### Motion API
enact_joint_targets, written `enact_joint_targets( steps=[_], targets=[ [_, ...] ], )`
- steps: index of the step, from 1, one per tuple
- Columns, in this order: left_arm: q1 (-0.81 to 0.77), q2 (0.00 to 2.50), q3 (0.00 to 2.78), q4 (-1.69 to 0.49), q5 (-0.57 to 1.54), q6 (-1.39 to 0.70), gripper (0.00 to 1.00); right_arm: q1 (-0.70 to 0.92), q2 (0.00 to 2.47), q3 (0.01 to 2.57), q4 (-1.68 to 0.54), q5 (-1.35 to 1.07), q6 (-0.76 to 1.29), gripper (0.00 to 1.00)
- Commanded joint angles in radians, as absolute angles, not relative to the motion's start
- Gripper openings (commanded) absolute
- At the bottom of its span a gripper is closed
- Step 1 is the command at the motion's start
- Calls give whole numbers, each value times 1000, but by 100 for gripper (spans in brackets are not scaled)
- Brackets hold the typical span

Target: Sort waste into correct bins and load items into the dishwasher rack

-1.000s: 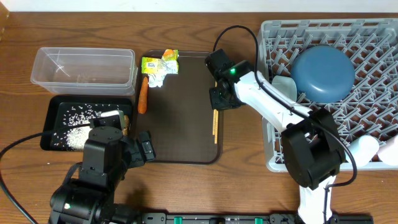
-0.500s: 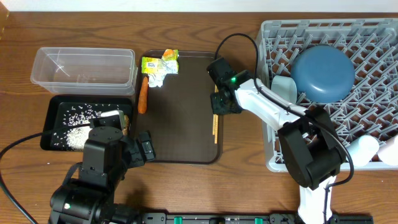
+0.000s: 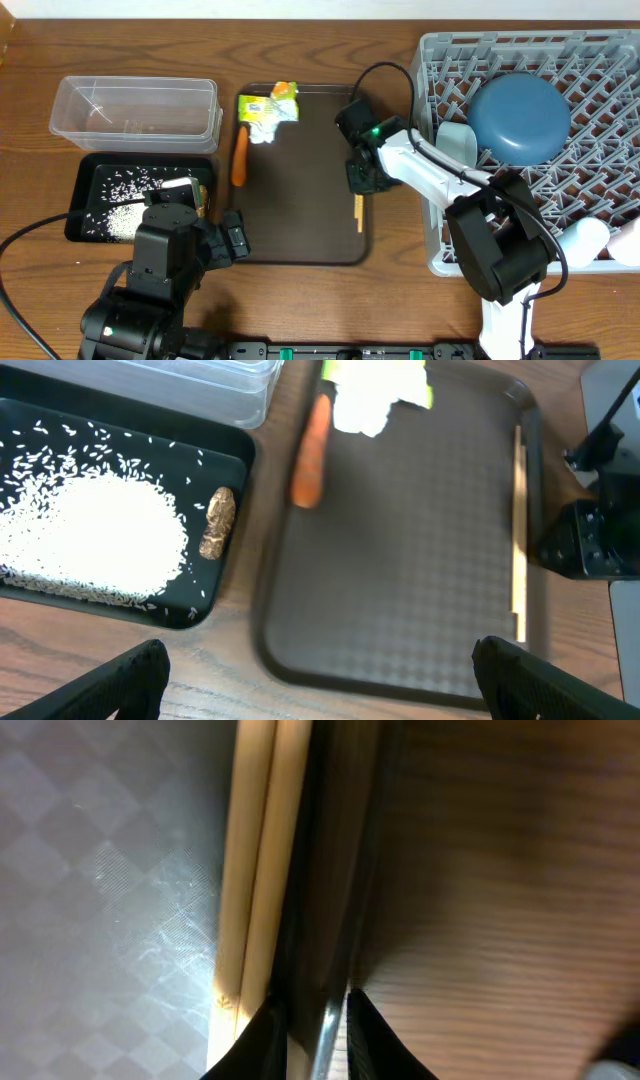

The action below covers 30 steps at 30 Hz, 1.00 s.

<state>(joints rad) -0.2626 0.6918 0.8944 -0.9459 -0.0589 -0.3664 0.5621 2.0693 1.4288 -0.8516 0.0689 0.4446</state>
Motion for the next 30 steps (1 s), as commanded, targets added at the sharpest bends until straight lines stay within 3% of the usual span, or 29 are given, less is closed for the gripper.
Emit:
enact_joint_targets(
  steps=[1, 14, 20, 23, 30],
  targets=[
    [-257, 691, 914, -950, -64, -367, 98, 514, 2080, 1417, -871, 162, 474, 17],
    [-257, 691, 914, -950, -64, -367, 98, 443, 2077, 1418, -903, 147, 401, 18],
    [-257, 691, 914, -950, -64, -367, 98, 446, 1987, 1425, -911, 71, 350, 33],
    [-257, 691, 914, -950, -64, -367, 98, 447, 1916, 1425, -907, 7, 351, 34],
    [-257, 691, 914, -950, -64, -367, 98, 460, 1900, 1414, -915, -42, 401, 10]
  ],
)
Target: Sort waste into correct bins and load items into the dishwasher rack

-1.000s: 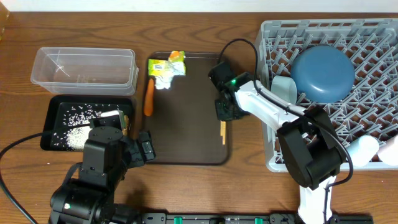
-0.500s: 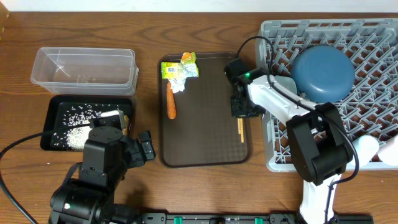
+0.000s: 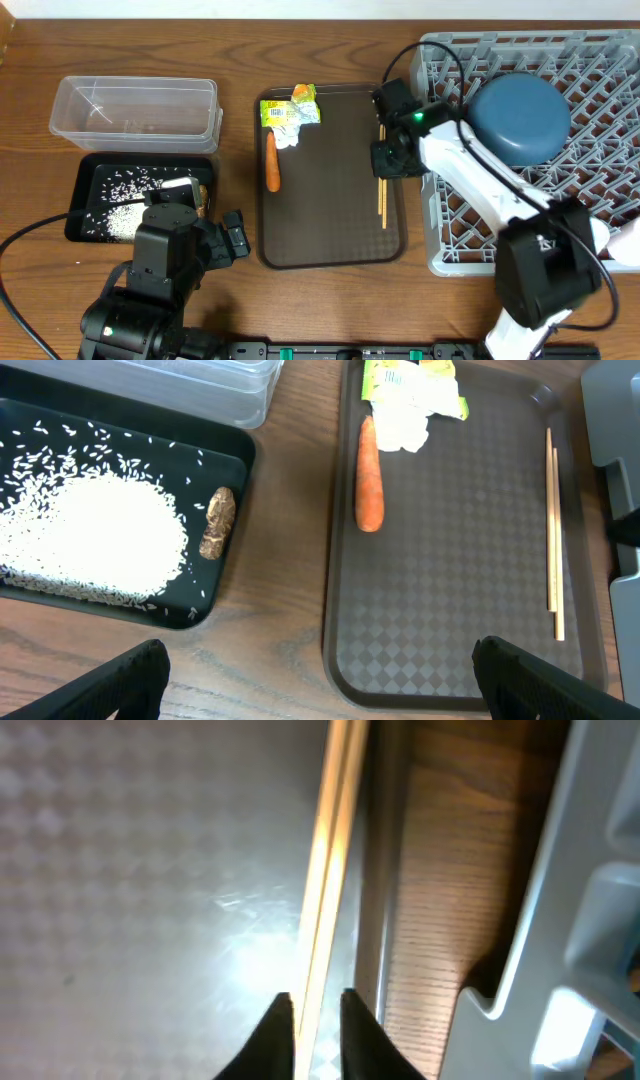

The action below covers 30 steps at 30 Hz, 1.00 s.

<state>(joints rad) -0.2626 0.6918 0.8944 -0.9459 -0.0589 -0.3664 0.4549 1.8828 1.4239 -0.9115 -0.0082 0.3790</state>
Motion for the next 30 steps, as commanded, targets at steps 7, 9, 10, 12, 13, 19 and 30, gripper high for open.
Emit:
enact_joint_targets(
  steps=[7, 9, 10, 12, 13, 19, 30],
  targets=[
    [-257, 691, 914, -950, -64, -367, 98, 499, 2004, 1389, -872, 4, 527, 2],
    [-257, 691, 914, -950, -64, -367, 98, 504, 2028, 1389, -830, -10, 526, 2],
    [-257, 691, 914, -950, -64, -367, 98, 506, 2037, 1389, -818, -12, 527, 2],
    [-257, 691, 914, -950, -64, -367, 98, 508, 2045, 1389, -819, -11, 528, 3],
    [-257, 691, 914, -950, -64, -367, 98, 507, 2048, 1389, -824, -10, 538, 3],
    [-257, 691, 914, -950, -64, -367, 98, 507, 2049, 1384, -814, 0, 530, 2],
    [-257, 691, 914, -950, -64, -367, 98, 492, 1982, 1385, -796, 46, 448, 9]
  ],
)
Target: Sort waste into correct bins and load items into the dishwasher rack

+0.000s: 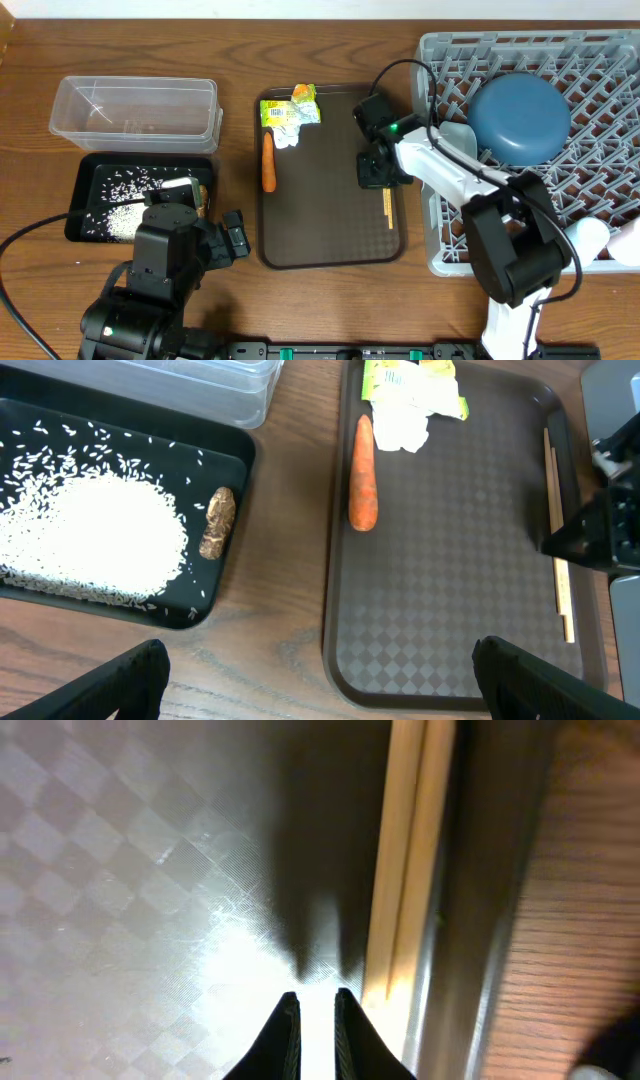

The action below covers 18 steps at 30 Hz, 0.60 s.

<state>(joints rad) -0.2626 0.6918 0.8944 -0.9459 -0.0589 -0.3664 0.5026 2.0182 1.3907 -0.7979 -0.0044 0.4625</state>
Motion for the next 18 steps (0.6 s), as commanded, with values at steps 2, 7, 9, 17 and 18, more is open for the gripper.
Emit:
enact_joint_targets(
  steps=[2, 7, 9, 17, 18],
  targets=[
    [-257, 691, 914, -950, -64, -367, 98, 483, 1982, 1385, -792, 53, 447, 10],
    [-257, 691, 914, -950, -64, -367, 98, 466, 1982, 1385, -779, 68, 433, 11],
    [-257, 691, 914, -950, -64, -367, 98, 462, 1982, 1385, -780, 71, 433, 12],
    [-257, 691, 914, -950, -64, -367, 98, 469, 1982, 1342, -753, 71, 440, 13],
    [-257, 691, 914, -950, -64, -367, 98, 471, 1982, 1329, -742, 70, 440, 12]
  ],
)
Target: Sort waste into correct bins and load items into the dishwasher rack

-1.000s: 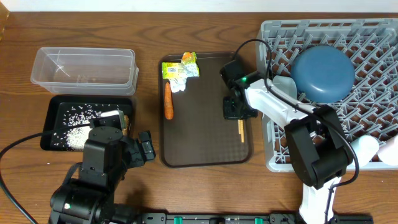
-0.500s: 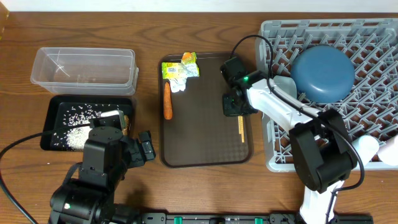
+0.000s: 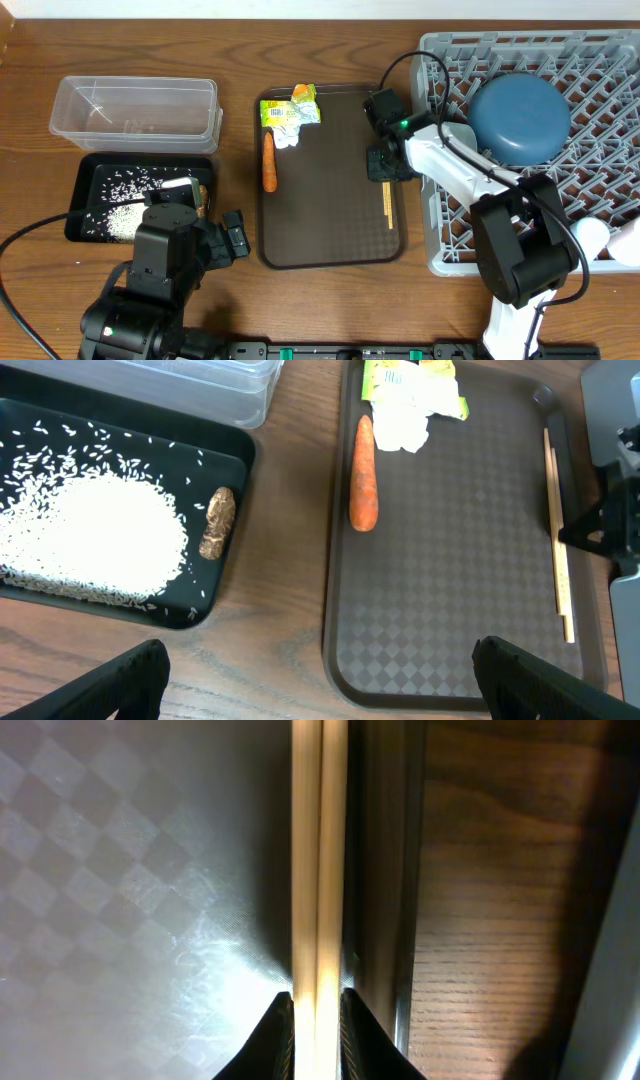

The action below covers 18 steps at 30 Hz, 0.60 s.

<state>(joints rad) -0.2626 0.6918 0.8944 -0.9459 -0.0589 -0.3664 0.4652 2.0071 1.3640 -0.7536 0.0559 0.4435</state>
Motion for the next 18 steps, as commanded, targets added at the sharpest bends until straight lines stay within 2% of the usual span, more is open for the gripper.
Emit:
enact_joint_targets(
  steps=[1, 9, 11, 12, 15, 16, 18],
  targets=[
    [-257, 691, 914, -950, -64, -367, 98, 473, 1982, 1318, -731, 70, 440, 12],
    [-257, 691, 914, -950, -64, -367, 98, 474, 1982, 1269, -673, 27, 392, 8],
    [-257, 691, 914, -950, -64, -367, 98, 474, 1970, 1275, -681, 26, 365, 18],
    [-257, 691, 914, -950, -64, -367, 98, 474, 1962, 1277, -682, 26, 360, 19],
    [-257, 691, 914, -950, -64, -367, 98, 474, 1927, 1279, -680, 26, 358, 10],
    [-257, 691, 914, -950, -64, -367, 98, 474, 1918, 1280, -681, 26, 358, 10],
    [-257, 691, 914, -950, -64, -367, 98, 474, 1902, 1281, -688, 24, 358, 15]
  ],
)
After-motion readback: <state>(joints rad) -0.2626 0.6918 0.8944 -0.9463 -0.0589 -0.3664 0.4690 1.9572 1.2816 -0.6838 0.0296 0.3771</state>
